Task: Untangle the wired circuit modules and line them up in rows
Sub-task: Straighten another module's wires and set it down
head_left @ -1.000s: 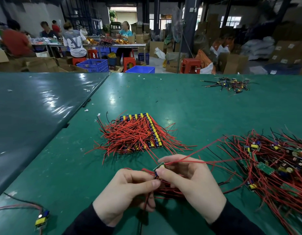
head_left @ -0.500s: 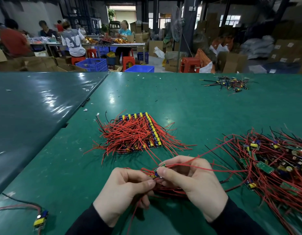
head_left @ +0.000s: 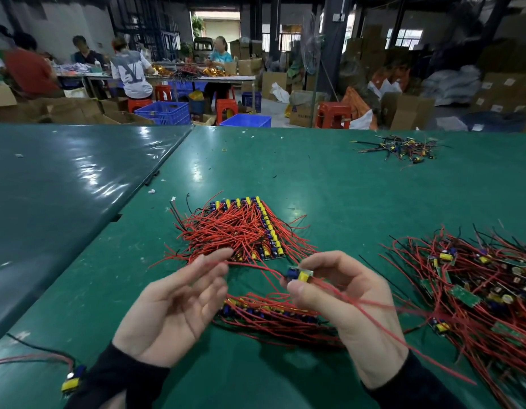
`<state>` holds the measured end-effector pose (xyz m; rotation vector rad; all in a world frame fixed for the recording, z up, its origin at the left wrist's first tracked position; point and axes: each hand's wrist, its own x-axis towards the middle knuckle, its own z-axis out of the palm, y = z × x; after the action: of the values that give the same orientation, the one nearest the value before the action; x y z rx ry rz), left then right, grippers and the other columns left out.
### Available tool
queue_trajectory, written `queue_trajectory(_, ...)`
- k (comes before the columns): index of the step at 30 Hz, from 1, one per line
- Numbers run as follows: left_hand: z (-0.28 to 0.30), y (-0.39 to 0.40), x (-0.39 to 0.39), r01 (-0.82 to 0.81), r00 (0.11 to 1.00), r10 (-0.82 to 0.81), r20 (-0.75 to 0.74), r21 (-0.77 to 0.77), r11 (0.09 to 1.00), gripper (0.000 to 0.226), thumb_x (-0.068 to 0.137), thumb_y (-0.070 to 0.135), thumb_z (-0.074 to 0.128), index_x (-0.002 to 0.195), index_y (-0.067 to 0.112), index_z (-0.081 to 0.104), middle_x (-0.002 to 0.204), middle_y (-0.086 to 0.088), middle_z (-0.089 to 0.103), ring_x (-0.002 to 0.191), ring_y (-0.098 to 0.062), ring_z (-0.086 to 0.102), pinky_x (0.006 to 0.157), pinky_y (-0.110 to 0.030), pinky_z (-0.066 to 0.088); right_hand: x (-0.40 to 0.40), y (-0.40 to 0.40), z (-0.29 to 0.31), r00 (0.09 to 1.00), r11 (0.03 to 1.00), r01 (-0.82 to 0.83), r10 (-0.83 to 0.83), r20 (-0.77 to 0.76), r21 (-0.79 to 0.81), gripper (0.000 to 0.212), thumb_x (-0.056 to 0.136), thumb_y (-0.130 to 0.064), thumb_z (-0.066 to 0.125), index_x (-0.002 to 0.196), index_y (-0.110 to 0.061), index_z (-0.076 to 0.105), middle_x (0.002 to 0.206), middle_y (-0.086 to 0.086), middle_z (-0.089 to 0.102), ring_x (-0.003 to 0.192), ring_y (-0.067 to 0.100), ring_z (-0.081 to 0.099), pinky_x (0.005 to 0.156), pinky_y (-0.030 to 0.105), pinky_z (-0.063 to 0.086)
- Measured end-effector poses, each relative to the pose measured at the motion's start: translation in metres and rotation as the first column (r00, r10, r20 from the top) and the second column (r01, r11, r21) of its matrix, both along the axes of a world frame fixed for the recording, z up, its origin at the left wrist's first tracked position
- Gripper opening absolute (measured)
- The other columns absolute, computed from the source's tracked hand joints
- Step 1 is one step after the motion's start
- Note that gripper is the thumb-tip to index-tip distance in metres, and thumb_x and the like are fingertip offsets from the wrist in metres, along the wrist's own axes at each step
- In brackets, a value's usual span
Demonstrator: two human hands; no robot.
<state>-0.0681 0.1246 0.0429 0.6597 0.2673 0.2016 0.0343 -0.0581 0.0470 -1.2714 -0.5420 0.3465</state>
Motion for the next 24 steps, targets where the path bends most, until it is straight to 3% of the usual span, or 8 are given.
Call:
queue_trajectory(2,-0.003,-0.009,0.005,-0.056,0.996,0.064,0.059,-0.135,0.989,0.083,0.026,0.004,0.095,0.104,-0.007,0.069,0.096,-0.014,0.071,0.078,-0.019,0.072,0.061,-0.026,0.059,-0.004,0.003,-0.001,1.0,1.0,-0.014,0.014,0.015,0.009,0.031,0.057,-0.008,0.082,0.084,-0.016,0.07,0.08,0.012,0.069,0.07,0.037,0.068,0.065,0.036,0.054)
queue_trajectory(4,-0.01,-0.023,0.012,-0.101,0.995,0.102,-0.002,-0.165,0.981,0.074,0.027,0.002,0.095,0.095,-0.011,0.07,0.1,-0.018,0.07,0.077,-0.022,0.072,0.057,-0.027,0.058,-0.006,0.004,-0.003,1.0,1.0,-0.003,0.003,0.026,0.018,0.032,0.056,-0.007,0.088,0.082,-0.016,0.071,0.079,0.012,0.071,0.065,0.027,0.067,0.064,0.031,0.054)
queue_trajectory(7,-0.016,-0.047,0.018,-0.046,0.989,0.057,-0.139,0.081,0.996,0.038,0.058,0.019,0.075,0.088,-0.004,0.074,0.082,-0.016,0.071,0.061,-0.016,0.069,0.052,-0.022,0.056,-0.008,0.004,-0.006,0.998,1.0,0.02,-0.02,0.063,0.003,0.024,0.059,-0.012,0.084,0.078,-0.013,0.07,0.071,0.011,0.071,0.06,0.015,0.061,0.059,0.021,0.051)
queue_trajectory(14,-0.021,-0.052,0.02,-0.202,0.963,0.253,-0.096,0.369,0.907,0.018,0.068,0.015,0.064,0.076,0.006,0.077,0.066,-0.011,0.069,0.052,-0.01,0.062,0.047,-0.018,0.05,-0.012,0.005,-0.02,0.892,0.986,0.016,0.06,0.448,-0.163,0.025,0.067,-0.007,0.077,0.087,-0.02,0.069,0.088,-0.003,0.063,0.074,0.017,0.067,0.067,0.023,0.051)
queue_trajectory(17,-0.02,-0.049,0.019,-0.23,0.953,0.288,-0.09,0.398,0.888,0.017,0.068,0.017,0.064,0.073,0.007,0.077,0.064,-0.007,0.066,0.051,-0.007,0.058,0.044,-0.015,0.045,-0.004,0.001,-0.017,0.806,0.961,0.03,0.14,0.575,-0.276,0.047,0.069,0.013,0.054,0.095,-0.022,0.07,0.094,-0.006,0.067,0.089,0.014,0.068,0.08,0.024,0.053)
queue_trajectory(19,-0.018,-0.047,0.017,-0.248,0.951,0.302,-0.063,0.427,0.869,0.019,0.064,0.021,0.066,0.073,0.007,0.076,0.063,-0.005,0.064,0.051,-0.006,0.055,0.044,-0.014,0.042,0.003,0.0,-0.015,0.879,0.956,0.0,0.139,0.455,-0.292,0.058,0.067,0.023,0.039,0.094,-0.018,0.07,0.095,-0.002,0.072,0.092,0.012,0.069,0.084,0.022,0.052)
queue_trajectory(21,-0.017,-0.047,0.015,-0.254,0.952,0.306,-0.028,0.485,0.837,0.025,0.059,0.025,0.069,0.073,0.006,0.076,0.062,-0.005,0.063,0.052,-0.006,0.053,0.045,-0.014,0.041,0.008,0.0,-0.014,0.972,0.964,-0.184,0.207,0.11,-0.193,0.053,0.075,0.025,0.033,0.091,-0.009,0.07,0.093,0.01,0.073,0.085,0.016,0.07,0.076,0.022,0.054)
queue_trajectory(24,-0.019,-0.05,0.014,-0.216,0.966,0.257,0.015,0.592,0.777,0.02,0.057,0.018,0.08,0.068,0.003,0.073,0.062,-0.011,0.06,0.055,-0.015,0.051,0.05,-0.019,0.042,0.006,0.003,-0.007,0.836,0.875,-0.482,0.44,-0.327,-0.054,0.022,0.083,0.0,0.051,0.091,-0.004,0.071,0.093,0.019,0.071,0.08,0.028,0.069,0.073,0.031,0.058)
